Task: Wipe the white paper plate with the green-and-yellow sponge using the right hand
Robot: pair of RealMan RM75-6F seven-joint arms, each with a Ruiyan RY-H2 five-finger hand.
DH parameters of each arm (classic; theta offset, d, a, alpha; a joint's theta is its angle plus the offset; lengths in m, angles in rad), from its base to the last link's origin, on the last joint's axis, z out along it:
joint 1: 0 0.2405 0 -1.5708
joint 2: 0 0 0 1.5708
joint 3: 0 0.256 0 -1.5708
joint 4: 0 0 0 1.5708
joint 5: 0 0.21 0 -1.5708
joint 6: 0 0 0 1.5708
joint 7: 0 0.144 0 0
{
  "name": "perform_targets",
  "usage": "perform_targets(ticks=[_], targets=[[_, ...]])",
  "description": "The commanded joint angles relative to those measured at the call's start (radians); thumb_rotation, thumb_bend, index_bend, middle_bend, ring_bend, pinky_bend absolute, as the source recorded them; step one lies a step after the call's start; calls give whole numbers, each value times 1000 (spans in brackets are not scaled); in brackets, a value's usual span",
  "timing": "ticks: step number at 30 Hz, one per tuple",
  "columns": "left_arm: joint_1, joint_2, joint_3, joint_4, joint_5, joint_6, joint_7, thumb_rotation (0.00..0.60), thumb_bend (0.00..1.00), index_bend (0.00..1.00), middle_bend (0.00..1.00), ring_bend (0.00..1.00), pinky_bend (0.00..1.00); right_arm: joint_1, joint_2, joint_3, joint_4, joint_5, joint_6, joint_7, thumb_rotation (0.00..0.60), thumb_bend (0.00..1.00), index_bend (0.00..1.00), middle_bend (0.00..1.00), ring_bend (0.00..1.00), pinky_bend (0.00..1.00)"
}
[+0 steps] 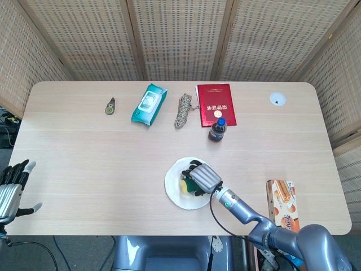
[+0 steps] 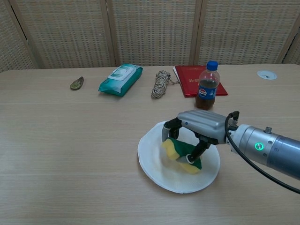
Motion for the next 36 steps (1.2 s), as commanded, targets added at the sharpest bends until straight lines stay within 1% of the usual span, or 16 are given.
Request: perform_targets(ticks=[1,12,19,24,28,32,36], targets=[[0,0,1,-1,1,0,0,600,0,0,0,0,0,-3,-7,-5,12,1,3,11,600,315,418,515,364,166],[-2,1,4,-4,1,-4,1,600,0,0,0,0,0,-18,-37,-28,76,3,4,53,600,315,421,519,364,166],[-1,2,6,-6,6,-3,0,600,0,0,0,0,0,-21,-43,-32,93,-1,15,67,600,315,422,520,364,166],[-2,4,8,-6,7,-4,-4,600,0,0,0,0,0,-23,-23,-24,55,-17,71,73,600,315,422,521,364,166],[-1,7,9,-8,13,-1,-9,600,0,0,0,0,0,-16,7,4,0,-20,118,68,600,316,424,522,364,166],[0,9,11,-9,17,1,-12,600,0,0,0,0,0,-13,36,26,-45,-3,121,50,600,315,423,522,364,166],[0,10,12,-10,18,1,-12,600,0,0,0,0,0,-16,33,30,-35,19,96,30,600,315,424,523,364,166]])
